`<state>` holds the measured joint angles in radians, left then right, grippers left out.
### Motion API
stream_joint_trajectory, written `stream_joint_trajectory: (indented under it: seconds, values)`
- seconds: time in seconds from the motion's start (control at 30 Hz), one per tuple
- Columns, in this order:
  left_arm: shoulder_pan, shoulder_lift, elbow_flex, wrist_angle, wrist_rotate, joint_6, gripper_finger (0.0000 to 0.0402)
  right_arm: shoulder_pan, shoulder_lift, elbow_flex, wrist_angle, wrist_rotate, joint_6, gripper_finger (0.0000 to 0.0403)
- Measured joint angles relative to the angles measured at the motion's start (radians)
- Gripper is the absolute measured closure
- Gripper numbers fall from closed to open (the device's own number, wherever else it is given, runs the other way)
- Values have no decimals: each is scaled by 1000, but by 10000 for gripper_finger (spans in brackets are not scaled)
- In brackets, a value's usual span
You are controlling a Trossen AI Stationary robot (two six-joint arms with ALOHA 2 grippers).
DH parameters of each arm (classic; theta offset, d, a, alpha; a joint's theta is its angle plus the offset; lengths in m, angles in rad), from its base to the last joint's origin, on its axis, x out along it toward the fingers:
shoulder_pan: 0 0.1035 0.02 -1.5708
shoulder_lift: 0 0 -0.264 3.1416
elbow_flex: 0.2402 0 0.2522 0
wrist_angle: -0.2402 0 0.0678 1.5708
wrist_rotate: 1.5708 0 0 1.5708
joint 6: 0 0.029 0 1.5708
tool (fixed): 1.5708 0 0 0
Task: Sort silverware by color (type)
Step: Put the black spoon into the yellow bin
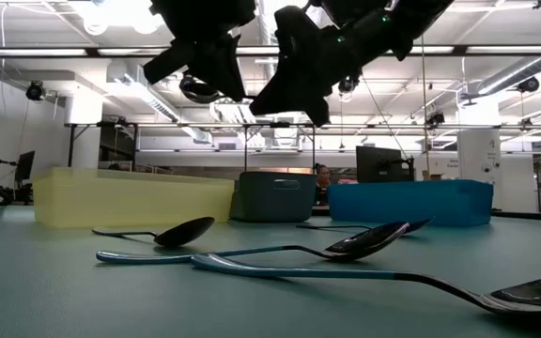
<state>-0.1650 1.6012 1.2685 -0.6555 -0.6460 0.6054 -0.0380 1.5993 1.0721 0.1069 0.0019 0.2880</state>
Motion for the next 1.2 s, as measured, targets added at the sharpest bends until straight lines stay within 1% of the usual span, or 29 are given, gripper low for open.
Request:
stream_joint_trajectory:
  seconds: [0.17, 0.33, 0.4, 0.53, 0.63, 0.77, 0.83, 0.93, 1.0, 1.1, 1.2]
  values:
    - [0, -9, 14, -1, 2, 0, 361, 0, 0, -2, 6, -2, -3, 395]
    - [0, -72, 19, -5, 5, 8, 328, -5, -3, -30, 24, -2, -4, 395]
    - [0, -114, 18, -3, 20, -5, 320, -10, -5, -63, 71, -1, -3, 395]
    - [1, -210, 0, 2, 92, -53, 311, -16, -8, -130, 214, -1, -11, 395]
    - [1, -278, -32, 15, 95, -82, 311, -18, -15, -149, 262, -2, -10, 395]
    - [1, -367, -92, 51, 97, -161, 310, -17, -15, -153, 302, -3, -9, 395]
    - [1, -408, -142, 89, 99, -198, 310, -15, -16, -153, 315, -10, -13, 395]
    - [0, -472, -236, 175, 137, -240, 310, -15, -20, -153, 295, -10, -19, 395]
    - [0, -505, -306, 251, 164, -264, 310, -14, -26, -153, 270, -10, -14, 395]
    - [0, -525, -409, 365, 198, -298, 310, -12, -44, -153, 203, -1, -9, 395]
    - [0, -507, -492, 490, 221, -312, 310, -2, -72, -153, 112, 58, -10, 394]
